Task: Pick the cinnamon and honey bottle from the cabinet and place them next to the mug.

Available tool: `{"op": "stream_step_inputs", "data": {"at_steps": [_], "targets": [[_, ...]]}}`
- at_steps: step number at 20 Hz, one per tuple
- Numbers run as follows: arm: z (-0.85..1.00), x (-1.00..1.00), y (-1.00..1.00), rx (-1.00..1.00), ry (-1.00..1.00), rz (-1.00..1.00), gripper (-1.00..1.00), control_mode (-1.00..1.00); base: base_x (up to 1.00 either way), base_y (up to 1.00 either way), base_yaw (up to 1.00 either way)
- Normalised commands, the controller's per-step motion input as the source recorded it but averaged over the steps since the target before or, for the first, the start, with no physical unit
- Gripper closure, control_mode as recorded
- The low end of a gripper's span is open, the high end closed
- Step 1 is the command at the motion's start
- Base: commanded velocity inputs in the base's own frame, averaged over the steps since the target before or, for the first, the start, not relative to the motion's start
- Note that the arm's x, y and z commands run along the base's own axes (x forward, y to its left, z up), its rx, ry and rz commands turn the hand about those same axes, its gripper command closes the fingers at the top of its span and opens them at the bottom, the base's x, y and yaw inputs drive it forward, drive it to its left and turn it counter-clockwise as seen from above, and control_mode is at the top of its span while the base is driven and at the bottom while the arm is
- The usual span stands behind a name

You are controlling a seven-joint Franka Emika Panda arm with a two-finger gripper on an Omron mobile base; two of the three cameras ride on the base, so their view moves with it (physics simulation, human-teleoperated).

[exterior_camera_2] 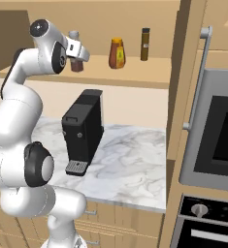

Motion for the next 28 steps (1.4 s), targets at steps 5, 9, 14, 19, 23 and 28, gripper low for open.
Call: {"op": "stream_step_inputs", "data": {"at_steps": [5, 9, 14, 19, 23, 28], "targets": [[-0.02, 0.09, 0.0, 0.0, 0.0, 0.0, -1.0, -1.0, 0.0, 0.0, 0.0], [-0.09, 0.07, 0.0, 0.0, 0.0, 0.0, -1.0, -1.0, 0.0, 0.0, 0.0], [-0.07, 0.06, 0.0, 0.0, 0.0, 0.0, -1.0, -1.0, 0.0, 0.0, 0.0], [-0.01, 0.02, 0.0, 0.0, 0.0, 0.0, -1.0, -1.0, 0.0, 0.0, 0.0], [0.0, 0.0, 0.0, 0.0, 0.0, 0.0, -1.0, -1.0, 0.0, 0.0, 0.0], [0.0, 0.0, 0.0, 0.0, 0.0, 0.0, 1.0, -1.0, 0.0, 0.0, 0.0]]}}
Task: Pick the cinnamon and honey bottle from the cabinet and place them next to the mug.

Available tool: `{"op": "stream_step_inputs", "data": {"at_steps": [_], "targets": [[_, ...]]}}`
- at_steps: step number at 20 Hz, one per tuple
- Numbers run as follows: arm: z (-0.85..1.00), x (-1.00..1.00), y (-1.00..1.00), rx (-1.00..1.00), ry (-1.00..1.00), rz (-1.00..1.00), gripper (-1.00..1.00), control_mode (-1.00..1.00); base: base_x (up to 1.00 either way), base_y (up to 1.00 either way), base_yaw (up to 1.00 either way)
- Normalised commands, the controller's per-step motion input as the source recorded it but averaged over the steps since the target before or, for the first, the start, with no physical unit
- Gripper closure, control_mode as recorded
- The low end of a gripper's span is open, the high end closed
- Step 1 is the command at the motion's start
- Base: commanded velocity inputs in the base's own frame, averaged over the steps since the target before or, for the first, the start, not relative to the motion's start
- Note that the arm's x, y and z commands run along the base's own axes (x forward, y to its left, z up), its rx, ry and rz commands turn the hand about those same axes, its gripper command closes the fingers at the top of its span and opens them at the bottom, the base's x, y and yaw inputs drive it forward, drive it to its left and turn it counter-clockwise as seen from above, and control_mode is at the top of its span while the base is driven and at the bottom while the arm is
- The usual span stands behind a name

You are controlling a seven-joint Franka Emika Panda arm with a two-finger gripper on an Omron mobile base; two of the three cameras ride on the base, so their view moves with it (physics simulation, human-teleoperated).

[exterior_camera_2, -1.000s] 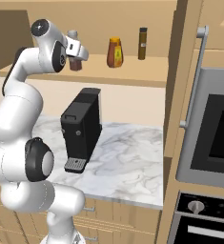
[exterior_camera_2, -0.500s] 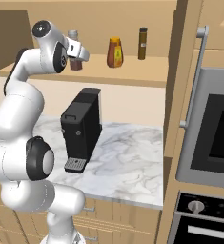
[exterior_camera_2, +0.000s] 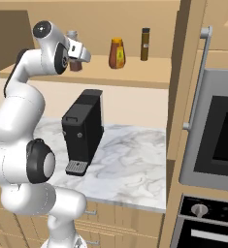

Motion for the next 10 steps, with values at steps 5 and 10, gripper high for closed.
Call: {"op": "stream_step_inputs", "data": {"at_steps": [5, 10], "targets": [[0.0, -0.01, 0.0, 0.0, 0.0, 0.0, 1.0, -1.0, 0.0, 0.0, 0.0], [0.0, -0.41, 0.0, 0.0, 0.0, 0.0, 1.0, -1.0, 0.0, 0.0, 0.0]]}}
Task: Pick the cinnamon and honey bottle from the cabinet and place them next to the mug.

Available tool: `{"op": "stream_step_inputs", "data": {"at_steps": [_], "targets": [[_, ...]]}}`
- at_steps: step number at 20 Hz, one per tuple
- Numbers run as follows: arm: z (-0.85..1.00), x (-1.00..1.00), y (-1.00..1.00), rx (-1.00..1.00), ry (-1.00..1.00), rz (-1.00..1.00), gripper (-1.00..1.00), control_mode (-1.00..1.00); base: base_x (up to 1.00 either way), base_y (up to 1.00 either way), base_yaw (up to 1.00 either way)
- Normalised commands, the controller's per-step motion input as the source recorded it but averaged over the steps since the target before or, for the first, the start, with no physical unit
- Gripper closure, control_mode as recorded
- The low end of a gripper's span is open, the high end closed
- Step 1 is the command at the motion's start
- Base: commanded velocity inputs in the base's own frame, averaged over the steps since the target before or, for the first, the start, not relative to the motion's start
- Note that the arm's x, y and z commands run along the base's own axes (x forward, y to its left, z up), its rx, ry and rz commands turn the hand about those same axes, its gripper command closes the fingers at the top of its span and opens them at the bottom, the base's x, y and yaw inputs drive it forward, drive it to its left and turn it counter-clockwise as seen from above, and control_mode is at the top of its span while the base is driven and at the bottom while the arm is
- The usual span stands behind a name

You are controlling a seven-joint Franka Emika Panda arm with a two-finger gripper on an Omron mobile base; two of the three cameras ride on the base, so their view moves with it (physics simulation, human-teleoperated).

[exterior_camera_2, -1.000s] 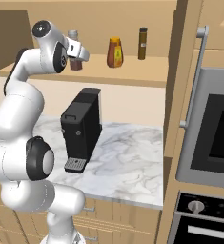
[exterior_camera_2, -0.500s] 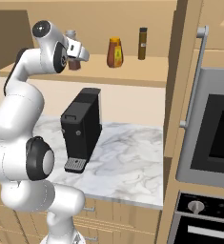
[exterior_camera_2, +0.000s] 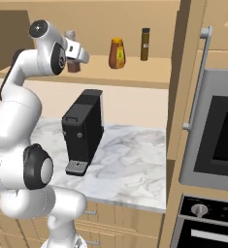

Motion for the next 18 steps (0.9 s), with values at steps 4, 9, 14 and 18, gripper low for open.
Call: {"op": "stream_step_inputs", "data": {"at_steps": [4, 9, 14, 18], "targets": [[0.0, -0.73, 0.0, 0.0, 0.0, 0.01, 1.0, -1.0, 0.0, 0.0, 0.0], [-0.01, -0.92, 0.0, 0.0, -0.01, 0.0, 1.0, -1.0, 0.0, 0.0, 0.0], [-0.16, -0.97, 0.11, 0.0, 0.0, 0.02, 1.0, -1.0, 0.0, 0.0, 0.0], [-0.28, -0.89, 0.53, 0.0, 0.01, 0.12, 1.0, -1.0, 0.0, 0.0, 0.0]]}}
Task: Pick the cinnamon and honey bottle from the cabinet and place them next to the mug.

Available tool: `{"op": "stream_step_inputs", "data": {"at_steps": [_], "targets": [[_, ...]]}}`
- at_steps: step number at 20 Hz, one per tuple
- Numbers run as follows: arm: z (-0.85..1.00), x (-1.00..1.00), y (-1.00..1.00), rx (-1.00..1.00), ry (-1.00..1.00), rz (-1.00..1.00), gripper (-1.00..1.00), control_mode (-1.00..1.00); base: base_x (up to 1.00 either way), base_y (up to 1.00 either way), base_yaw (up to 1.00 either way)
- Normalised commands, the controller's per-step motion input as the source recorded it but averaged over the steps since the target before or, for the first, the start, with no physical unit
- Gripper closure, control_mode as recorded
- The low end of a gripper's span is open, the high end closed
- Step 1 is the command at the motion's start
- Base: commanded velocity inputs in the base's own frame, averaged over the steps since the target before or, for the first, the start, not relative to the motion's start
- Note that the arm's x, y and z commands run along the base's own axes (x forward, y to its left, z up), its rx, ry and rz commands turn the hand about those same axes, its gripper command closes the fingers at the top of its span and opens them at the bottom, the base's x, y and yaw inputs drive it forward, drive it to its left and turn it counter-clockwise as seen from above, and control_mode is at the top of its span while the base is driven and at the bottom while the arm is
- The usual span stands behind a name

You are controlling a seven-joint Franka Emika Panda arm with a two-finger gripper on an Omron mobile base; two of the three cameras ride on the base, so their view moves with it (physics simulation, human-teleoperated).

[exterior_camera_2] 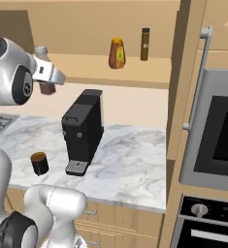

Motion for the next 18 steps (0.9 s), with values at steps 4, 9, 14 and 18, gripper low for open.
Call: {"op": "stream_step_inputs", "data": {"at_steps": [4, 9, 14, 18], "targets": [[-0.37, -0.82, 0.69, 0.0, 0.04, 0.21, 1.0, -1.0, 0.0, 0.0, 0.0], [-0.44, -0.66, 0.71, 0.0, 0.06, 0.22, 1.0, -1.0, 0.0, 0.0, 0.0], [-0.47, -0.57, 0.73, 0.0, 0.09, 0.19, 1.0, -1.0, 0.0, 0.0, 0.0], [-0.54, -0.38, 0.5, 0.0, 0.09, 0.08, 1.0, -1.0, 0.0, 0.0, 0.0]]}}
